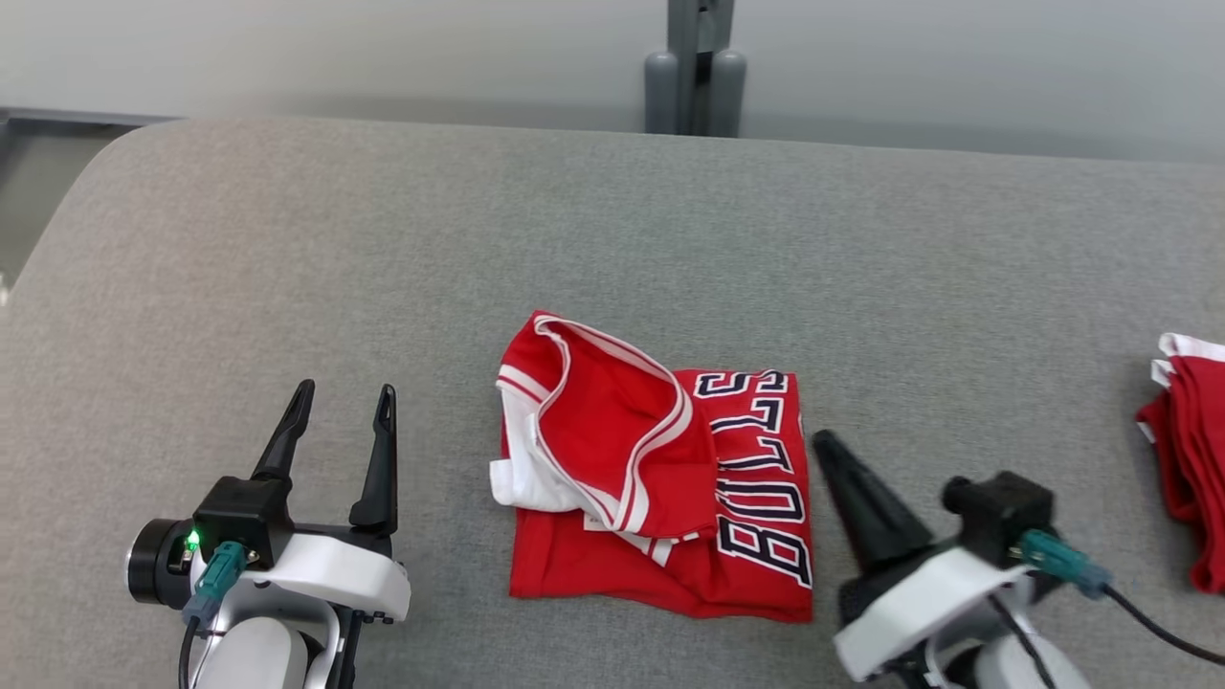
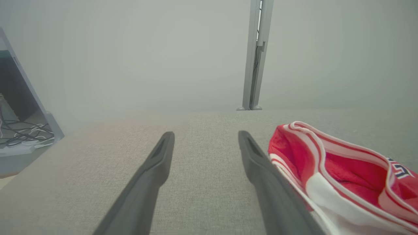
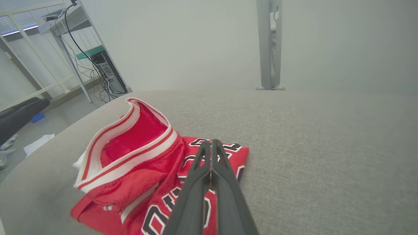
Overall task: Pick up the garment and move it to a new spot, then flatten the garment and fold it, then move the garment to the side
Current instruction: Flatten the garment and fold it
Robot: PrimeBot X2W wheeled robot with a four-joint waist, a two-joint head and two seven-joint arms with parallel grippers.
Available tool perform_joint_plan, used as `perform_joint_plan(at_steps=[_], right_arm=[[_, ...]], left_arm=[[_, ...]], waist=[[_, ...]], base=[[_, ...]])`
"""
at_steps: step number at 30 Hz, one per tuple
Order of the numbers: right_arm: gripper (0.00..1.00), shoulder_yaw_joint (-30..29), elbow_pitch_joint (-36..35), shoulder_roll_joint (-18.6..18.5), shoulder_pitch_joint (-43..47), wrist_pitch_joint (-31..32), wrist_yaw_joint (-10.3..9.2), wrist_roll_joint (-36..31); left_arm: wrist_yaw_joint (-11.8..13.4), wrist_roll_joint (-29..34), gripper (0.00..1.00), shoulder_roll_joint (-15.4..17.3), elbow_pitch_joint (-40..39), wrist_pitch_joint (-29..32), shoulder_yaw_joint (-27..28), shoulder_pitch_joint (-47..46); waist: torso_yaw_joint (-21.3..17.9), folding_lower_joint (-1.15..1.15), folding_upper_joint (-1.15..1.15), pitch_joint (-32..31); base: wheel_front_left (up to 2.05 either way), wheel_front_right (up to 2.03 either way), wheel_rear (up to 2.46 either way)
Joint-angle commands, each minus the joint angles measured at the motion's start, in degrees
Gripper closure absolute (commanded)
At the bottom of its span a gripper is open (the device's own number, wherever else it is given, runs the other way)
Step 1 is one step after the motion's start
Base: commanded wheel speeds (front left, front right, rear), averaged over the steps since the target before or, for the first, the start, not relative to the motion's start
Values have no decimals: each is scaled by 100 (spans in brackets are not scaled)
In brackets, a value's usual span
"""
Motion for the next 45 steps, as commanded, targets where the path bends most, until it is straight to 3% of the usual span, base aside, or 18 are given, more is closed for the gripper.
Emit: perform_joint_plan(at_steps=[1, 13, 17, 25, 33, 41, 42, 43, 44, 45], right_arm=[[100, 118, 114, 9, -118, -66, 2, 153], [100, 2103, 2030, 204, -1288, -412, 2, 1080], [100, 2776, 2332, 221, -1564, -495, 2, 1406], [100, 3260, 2312, 226, -1923, -923, 2, 1989], [100, 2604, 1482, 44, -1889, -1090, 2, 1734], [100, 958, 693, -183, -1336, -1096, 2, 631], [95, 770, 630, -189, -1243, -1050, 2, 479], [75, 534, 540, -205, -1150, -1019, 2, 321], [50, 347, 446, -190, -1055, -990, 2, 232], [0, 149, 362, -194, -957, -931, 2, 97]], left_arm=[[3, -23, 0, 0, 11, -20, 8, -78], [-36, -48, 0, -34, 201, -83, -82, -219], [-47, -67, 0, -61, 246, -87, -101, -270], [-21, -92, 0, -71, 315, -108, -88, -264], [39, -76, 0, -29, 288, -115, -21, -206], [81, -44, 0, 6, 215, -119, -10, -129], [79, -41, 0, 20, 203, -119, -9, -119], [81, -36, 0, 32, 195, -119, -4, -117], [77, -34, 0, 33, 187, -119, -8, -118], [79, -30, 0, 40, 171, -120, -4, -111]], waist=[[80, 0, 0, 51], [300, 0, 0, 178], [323, 0, 0, 194], [327, 0, 0, 201], [142, 0, 0, 125], [-55, 0, 0, 7], [-79, 0, 0, -9], [-98, 0, 0, -21], [-115, 0, 0, -32], [-137, 0, 0, -47]], base=[[0, 0, 0], [0, 0, 0], [0, 0, 0], [0, 0, 0], [0, 0, 0], [0, 0, 0], [0, 0, 0], [0, 0, 0], [0, 0, 0], [0, 0, 0]])
